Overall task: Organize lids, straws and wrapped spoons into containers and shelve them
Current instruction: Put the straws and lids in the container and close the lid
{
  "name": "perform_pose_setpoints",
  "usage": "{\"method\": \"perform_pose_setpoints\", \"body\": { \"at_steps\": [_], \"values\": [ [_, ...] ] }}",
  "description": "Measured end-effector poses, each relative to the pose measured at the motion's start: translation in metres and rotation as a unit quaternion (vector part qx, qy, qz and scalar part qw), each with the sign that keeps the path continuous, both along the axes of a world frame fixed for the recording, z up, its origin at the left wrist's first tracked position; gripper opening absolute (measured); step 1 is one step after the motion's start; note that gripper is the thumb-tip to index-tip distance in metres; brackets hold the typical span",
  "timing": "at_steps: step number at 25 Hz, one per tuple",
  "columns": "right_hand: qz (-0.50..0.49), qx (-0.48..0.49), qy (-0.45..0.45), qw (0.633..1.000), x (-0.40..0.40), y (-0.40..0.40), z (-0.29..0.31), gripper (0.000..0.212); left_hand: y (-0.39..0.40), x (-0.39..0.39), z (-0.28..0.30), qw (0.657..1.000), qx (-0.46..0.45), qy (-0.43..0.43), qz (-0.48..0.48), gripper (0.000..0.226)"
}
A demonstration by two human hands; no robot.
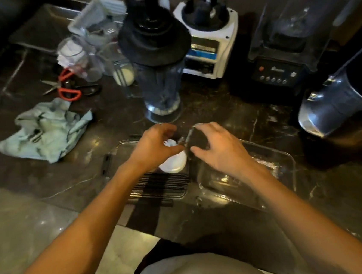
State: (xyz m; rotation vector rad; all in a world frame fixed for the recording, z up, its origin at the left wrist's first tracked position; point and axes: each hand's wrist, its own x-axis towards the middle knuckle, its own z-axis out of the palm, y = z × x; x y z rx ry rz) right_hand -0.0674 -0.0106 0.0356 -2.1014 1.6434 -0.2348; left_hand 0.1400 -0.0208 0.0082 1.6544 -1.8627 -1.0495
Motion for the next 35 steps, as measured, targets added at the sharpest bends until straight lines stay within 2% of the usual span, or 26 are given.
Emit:
{"method": "perform_pose_setpoints", "body": {
  "at_steps": [3, 6, 10, 13, 17, 21, 27, 32, 35],
  "values": [
    [0.084, 0.045, 0.026, 0.995, 0.047, -0.003, -0.011, 0.072, 0.018, 0.049, -0.012, 0.996, 0.029, -0.080, 0.022, 0.076],
    [0.156, 0.066, 0.037, 0.985, 0.083, 0.007, -0.028, 0.069, 0.039, 0.085, -0.027, 0.982, 0.074, -0.170, -0.024, 0.095],
    [0.232, 0.062, 0.115, 0.964, 0.110, 0.027, -0.055, 0.069, 0.064, 0.100, -0.045, 0.951, 0.112, -0.269, -0.099, 0.098],
    [0.251, 0.048, 0.170, 0.952, 0.120, 0.038, -0.073, 0.068, 0.075, 0.105, -0.059, 0.936, 0.099, -0.316, -0.119, 0.097],
    [0.253, 0.049, 0.193, 0.947, 0.125, 0.045, -0.088, 0.060, 0.076, 0.114, -0.072, 0.934, 0.077, -0.322, -0.135, 0.088],
    [0.241, 0.049, 0.207, 0.947, 0.132, 0.047, -0.092, 0.057, 0.069, 0.118, -0.077, 0.936, 0.066, -0.308, -0.158, 0.070],
    [0.225, 0.058, 0.216, 0.948, 0.136, 0.049, -0.095, 0.050, 0.067, 0.119, -0.083, 0.943, 0.090, -0.262, -0.183, 0.050],
    [0.217, 0.056, 0.216, 0.950, 0.136, 0.059, -0.101, 0.048, 0.070, 0.121, -0.090, 0.945, 0.067, -0.247, -0.203, 0.046],
    [0.208, 0.100, 0.188, 0.955, 0.135, 0.059, -0.104, 0.051, 0.073, 0.122, -0.093, 0.939, 0.069, -0.242, -0.234, 0.044]
  ]
}}
